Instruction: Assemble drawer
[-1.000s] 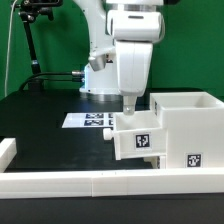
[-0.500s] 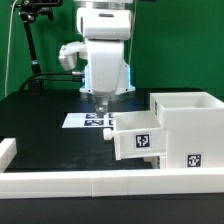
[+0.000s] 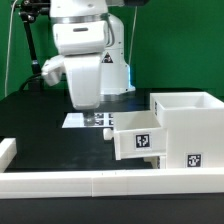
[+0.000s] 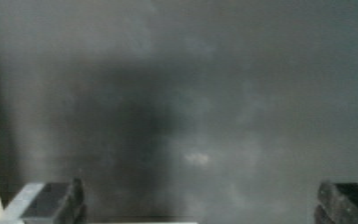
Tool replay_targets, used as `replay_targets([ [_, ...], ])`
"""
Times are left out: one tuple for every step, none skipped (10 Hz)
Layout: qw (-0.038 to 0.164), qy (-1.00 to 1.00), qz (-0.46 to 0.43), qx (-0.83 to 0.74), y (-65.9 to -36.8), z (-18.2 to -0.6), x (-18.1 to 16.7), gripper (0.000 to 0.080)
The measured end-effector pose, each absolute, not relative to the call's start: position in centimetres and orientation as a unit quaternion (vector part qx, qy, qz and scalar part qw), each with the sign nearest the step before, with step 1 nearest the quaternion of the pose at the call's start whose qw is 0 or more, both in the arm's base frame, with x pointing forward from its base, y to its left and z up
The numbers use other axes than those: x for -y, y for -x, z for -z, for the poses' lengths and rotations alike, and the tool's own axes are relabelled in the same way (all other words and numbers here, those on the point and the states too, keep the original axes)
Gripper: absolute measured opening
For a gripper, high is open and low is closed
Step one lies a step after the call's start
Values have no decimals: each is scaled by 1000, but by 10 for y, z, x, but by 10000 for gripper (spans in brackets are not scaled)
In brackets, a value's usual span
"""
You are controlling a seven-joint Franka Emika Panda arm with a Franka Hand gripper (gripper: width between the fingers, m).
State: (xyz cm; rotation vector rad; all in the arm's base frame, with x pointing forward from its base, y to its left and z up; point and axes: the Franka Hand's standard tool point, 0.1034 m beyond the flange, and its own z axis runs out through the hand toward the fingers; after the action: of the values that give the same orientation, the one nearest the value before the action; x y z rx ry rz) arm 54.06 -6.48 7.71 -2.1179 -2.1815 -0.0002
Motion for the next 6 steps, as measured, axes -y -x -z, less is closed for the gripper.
replay_targets([
  [69, 691, 12, 719, -540, -72, 71, 649],
  [84, 699, 25, 710, -543, -68, 79, 649],
  [88, 704, 27, 704, -545, -64, 79, 649],
  [91, 705, 27, 703, -545, -61, 73, 649],
  [93, 714, 25, 694, -545, -60, 65, 649],
  [95, 721, 24, 686, -545, -60, 58, 649],
])
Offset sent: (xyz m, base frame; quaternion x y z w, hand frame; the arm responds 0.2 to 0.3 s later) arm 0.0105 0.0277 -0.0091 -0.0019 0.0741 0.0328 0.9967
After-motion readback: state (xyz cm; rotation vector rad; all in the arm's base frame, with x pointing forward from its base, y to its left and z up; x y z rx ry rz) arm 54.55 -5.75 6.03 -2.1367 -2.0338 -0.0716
